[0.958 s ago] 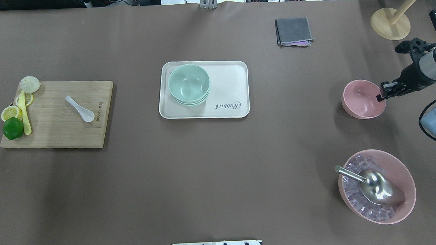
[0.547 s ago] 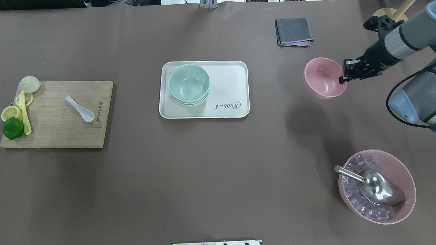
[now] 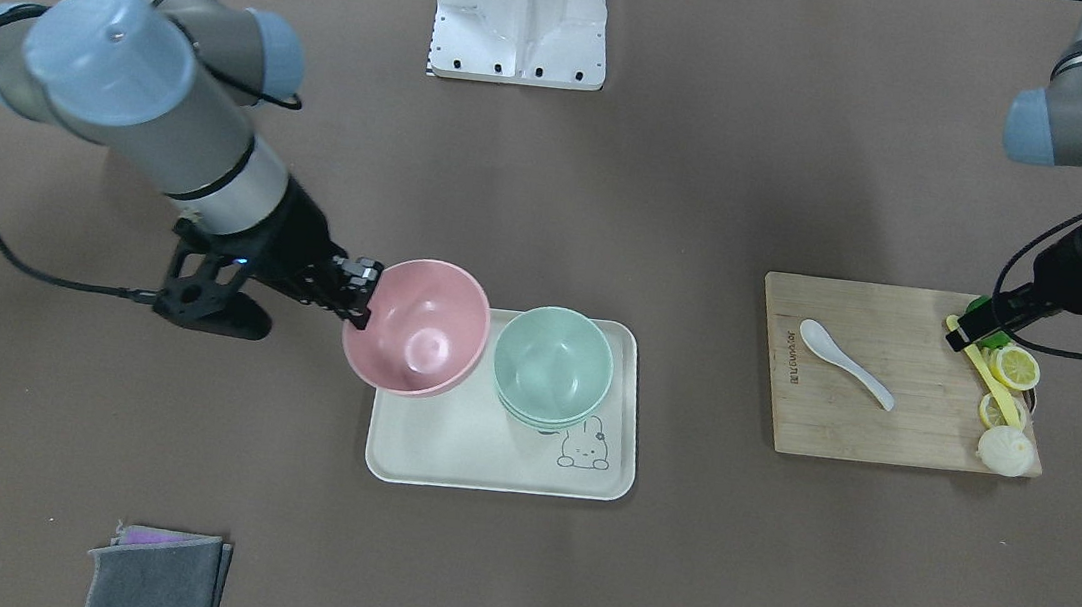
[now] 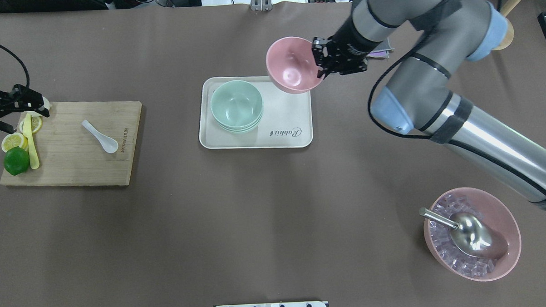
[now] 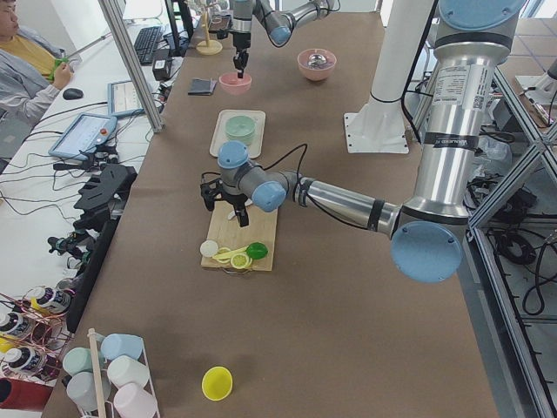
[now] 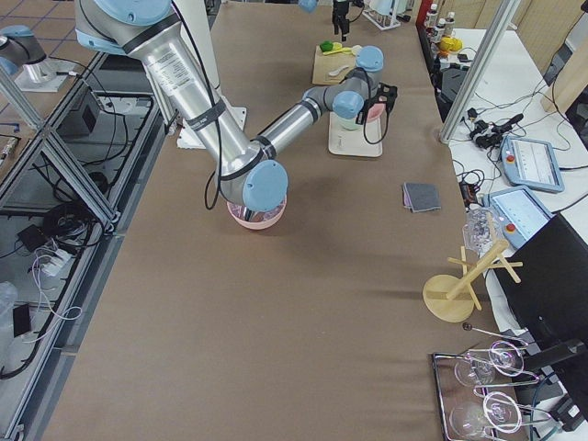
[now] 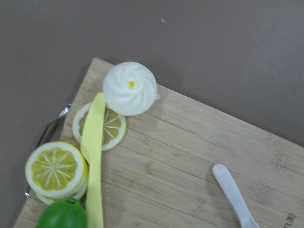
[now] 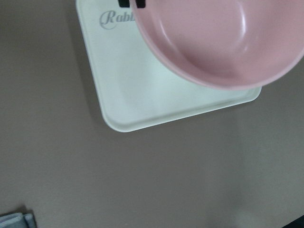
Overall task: Stack pink bowl on green and place spoon
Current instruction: 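Carry pink bowl onto mint-green bowl with right gripper while left reaches spoon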
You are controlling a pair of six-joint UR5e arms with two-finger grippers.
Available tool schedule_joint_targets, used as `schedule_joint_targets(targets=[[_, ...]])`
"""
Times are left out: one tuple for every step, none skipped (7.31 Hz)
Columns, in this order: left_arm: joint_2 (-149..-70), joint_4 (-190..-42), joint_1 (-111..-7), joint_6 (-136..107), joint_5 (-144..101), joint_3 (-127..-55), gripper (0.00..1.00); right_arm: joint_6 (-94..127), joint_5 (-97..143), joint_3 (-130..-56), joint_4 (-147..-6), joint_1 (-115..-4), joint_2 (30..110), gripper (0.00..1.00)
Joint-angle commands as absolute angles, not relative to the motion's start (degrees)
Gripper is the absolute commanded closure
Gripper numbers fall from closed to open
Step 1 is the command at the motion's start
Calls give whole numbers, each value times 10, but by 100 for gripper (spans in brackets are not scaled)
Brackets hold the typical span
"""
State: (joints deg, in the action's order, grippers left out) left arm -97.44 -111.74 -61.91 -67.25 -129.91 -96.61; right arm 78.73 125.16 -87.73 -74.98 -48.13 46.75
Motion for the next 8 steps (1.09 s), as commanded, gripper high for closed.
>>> schedule_joint_targets(targets=[[-995,-1111,-573,-747,-1270,-964,4,854,1194,-831,-770,-429,389,100],[-999,-1111,-569,-763,-1270,-962,4,873,1167,-783,-766,-410,352,100],[-1007,-1111,-565,-785,-1270,-948,4,875,1162,-777,-764,-399,350,100],[-1021,-1112,-561,-804,-1270,-932,4,877,1151,-759,-747,-392,348,100],[-1027,-1112,-549,-828,-1268,-929,4,890,1147,-749,-735,-389,350,100],[-1027,-1114,-546,-848,-1267,-926,5,896,1150,-748,-739,-388,352,100],[-1027,-1114,-545,-859,-1267,-925,7,896,1160,-751,-744,-388,361,100],[-1030,-1116,-541,-861,-1258,-916,7,896,1161,-752,-744,-388,364,100]])
